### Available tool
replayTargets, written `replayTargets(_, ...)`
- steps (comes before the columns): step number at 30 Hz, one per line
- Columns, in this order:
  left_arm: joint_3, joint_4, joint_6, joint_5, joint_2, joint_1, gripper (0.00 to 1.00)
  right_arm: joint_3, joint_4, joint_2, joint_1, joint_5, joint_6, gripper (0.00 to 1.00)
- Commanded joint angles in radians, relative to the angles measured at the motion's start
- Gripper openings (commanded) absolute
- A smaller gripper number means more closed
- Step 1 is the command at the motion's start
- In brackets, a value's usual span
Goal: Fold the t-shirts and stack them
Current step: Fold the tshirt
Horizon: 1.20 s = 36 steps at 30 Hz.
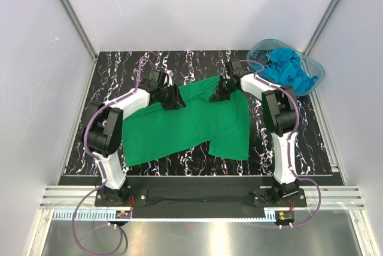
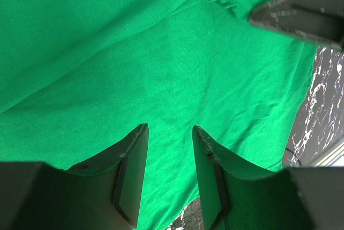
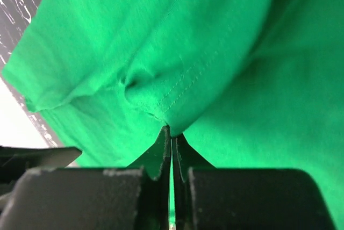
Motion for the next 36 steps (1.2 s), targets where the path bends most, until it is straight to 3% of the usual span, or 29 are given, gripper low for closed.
replayTargets(1, 0.021, 0.036, -0.011, 0.026, -0.015, 0.002, 0.43, -0.043, -0.019, -0.104, 0.009, -0.038, 0.077, 0.0)
replayTargets(18, 0.093, 0.013, -0.018, 0.038, 0.033, 0.002, 0.45, -0.153, 0.003, -0.123, 0.009, -0.1, 0.158, 0.01)
replayTargets(21, 0.106, 0.034, -0.022, 0.052, 0.037, -0.001, 0.45, -0.153, -0.012, -0.127, 0.009, -0.122, 0.155, 0.12)
replayTargets(22, 0.112, 0.037, -0.022, 0.05, 0.041, -0.002, 0.45, -0.138, -0.029, -0.132, 0.009, -0.111, 0.129, 0.22)
replayTargets(28, 0.136, 0.106, -0.041, 0.041, 0.05, -0.036, 0.47, -0.049, -0.196, -0.224, -0.017, 0.071, -0.075, 0.42)
replayTargets(32, 0.141, 0.221, -0.089, 0.021, 0.07, -0.074, 0.47, -0.031, -0.23, -0.264, -0.095, 0.159, -0.126, 0.43)
replayTargets(36, 0.173, 0.325, -0.173, 0.026, 0.123, -0.119, 0.48, 0.001, -0.203, -0.242, -0.194, 0.133, -0.141, 0.43)
